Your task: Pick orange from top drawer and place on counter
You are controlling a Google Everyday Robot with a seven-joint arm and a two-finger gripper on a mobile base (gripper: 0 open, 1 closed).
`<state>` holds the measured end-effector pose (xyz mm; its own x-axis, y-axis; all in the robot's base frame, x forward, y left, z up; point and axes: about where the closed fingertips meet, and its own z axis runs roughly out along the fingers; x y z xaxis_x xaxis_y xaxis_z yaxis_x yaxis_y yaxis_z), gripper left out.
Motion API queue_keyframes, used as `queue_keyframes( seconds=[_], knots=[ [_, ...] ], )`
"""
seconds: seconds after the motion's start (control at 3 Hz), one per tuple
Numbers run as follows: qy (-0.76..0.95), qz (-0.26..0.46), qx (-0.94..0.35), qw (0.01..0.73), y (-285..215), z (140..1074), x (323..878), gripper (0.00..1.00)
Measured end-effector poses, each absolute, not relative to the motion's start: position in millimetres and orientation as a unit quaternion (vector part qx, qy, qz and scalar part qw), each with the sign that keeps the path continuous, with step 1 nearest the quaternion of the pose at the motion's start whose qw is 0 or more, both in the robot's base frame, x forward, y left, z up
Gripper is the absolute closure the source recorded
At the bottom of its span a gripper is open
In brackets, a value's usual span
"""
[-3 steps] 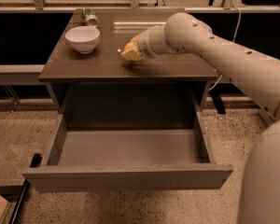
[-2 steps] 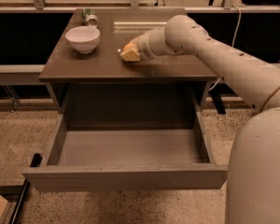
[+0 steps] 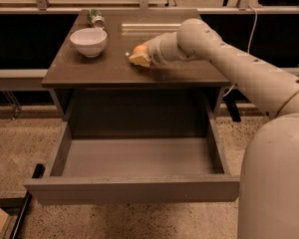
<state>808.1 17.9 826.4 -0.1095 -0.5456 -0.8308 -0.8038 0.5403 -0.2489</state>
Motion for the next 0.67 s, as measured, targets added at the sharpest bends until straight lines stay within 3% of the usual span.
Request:
queue_keyframes(
  seconds=[0.33,0.67],
  knots=[
    [0.733,0.134,-0.461,0.483,18.9,826.4,808.0,0.00],
    [0.733,0.134,-0.461,0.483,18.9,831.4,808.0,0.00]
  ],
)
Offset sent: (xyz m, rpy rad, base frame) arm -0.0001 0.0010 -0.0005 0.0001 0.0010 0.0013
